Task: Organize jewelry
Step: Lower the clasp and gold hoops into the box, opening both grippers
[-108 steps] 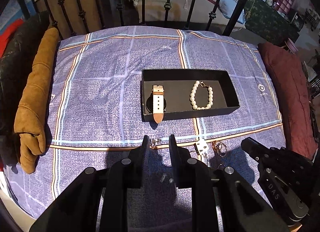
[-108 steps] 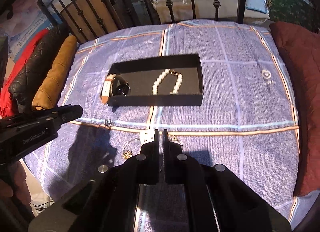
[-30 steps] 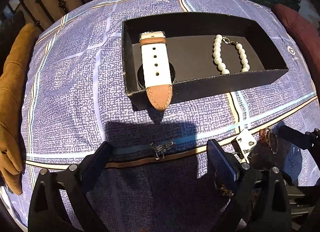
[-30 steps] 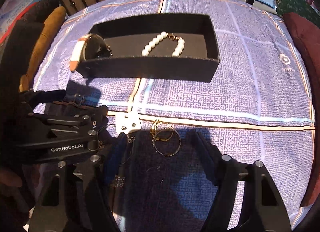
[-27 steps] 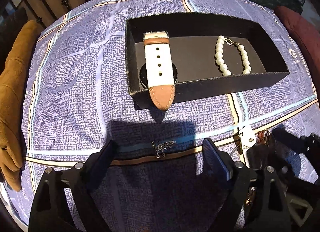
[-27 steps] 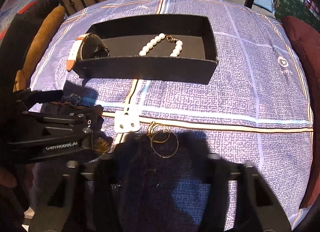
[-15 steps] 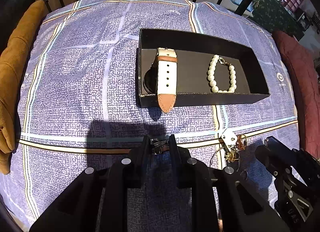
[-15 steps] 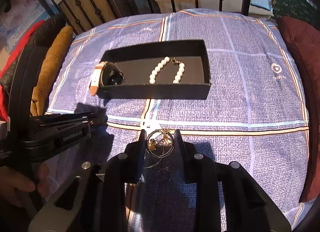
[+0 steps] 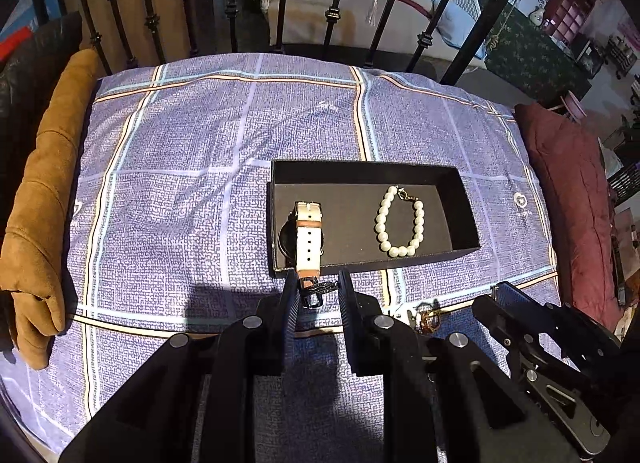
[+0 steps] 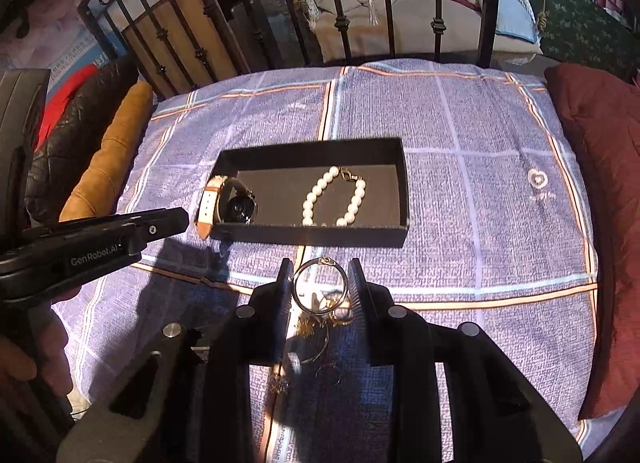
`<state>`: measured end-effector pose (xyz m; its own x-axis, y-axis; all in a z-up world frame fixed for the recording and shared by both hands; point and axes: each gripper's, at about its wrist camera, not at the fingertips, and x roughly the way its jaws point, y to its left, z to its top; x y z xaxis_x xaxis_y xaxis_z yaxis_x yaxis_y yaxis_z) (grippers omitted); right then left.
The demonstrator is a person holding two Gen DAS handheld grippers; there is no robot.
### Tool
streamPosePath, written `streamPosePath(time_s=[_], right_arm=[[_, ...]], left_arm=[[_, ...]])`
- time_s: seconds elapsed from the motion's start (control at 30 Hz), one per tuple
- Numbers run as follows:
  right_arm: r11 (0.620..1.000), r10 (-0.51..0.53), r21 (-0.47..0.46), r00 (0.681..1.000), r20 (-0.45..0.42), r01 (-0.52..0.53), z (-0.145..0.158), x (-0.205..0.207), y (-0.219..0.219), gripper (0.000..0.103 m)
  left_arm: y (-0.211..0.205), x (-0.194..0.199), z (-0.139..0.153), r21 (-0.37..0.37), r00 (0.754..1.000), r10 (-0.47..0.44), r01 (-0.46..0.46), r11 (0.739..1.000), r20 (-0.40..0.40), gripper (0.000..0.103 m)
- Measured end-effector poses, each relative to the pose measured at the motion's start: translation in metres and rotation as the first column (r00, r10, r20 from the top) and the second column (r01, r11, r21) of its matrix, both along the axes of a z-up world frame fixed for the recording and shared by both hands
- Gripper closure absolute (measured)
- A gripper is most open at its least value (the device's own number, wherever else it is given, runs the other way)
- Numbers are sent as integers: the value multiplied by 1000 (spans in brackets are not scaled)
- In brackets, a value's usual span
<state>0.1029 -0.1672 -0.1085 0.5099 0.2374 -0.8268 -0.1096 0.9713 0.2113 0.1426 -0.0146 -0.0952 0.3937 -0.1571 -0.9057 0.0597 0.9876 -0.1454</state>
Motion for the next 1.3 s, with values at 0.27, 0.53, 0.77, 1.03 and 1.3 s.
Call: streamPosePath(time_s=[0.27,0.53,0.77,1.03,1.3], right_arm=[[999,22,-27,997,69,-20,15,27,1,74],[999,28,-39,996,85,-25,15,54,1,74],[998,49,-54,996,79,-45,7,70,2,74],[997,55,-63,997,60,-51,-1,85,1,72],[990,77,-120,994,73,-68,-3,88,5,39]], left_arm=[[-5,17,15,11,999,-4,4,1000,46,84],[-16,41,18,16,997,-8,7,1000,71,84],[-21,57,11,28,998,-15,13,1000,66,83],[-28,68,3,61,998,-27,24,998,56,83],[-31,72,-1,105,998,-23,17,994,55,28]])
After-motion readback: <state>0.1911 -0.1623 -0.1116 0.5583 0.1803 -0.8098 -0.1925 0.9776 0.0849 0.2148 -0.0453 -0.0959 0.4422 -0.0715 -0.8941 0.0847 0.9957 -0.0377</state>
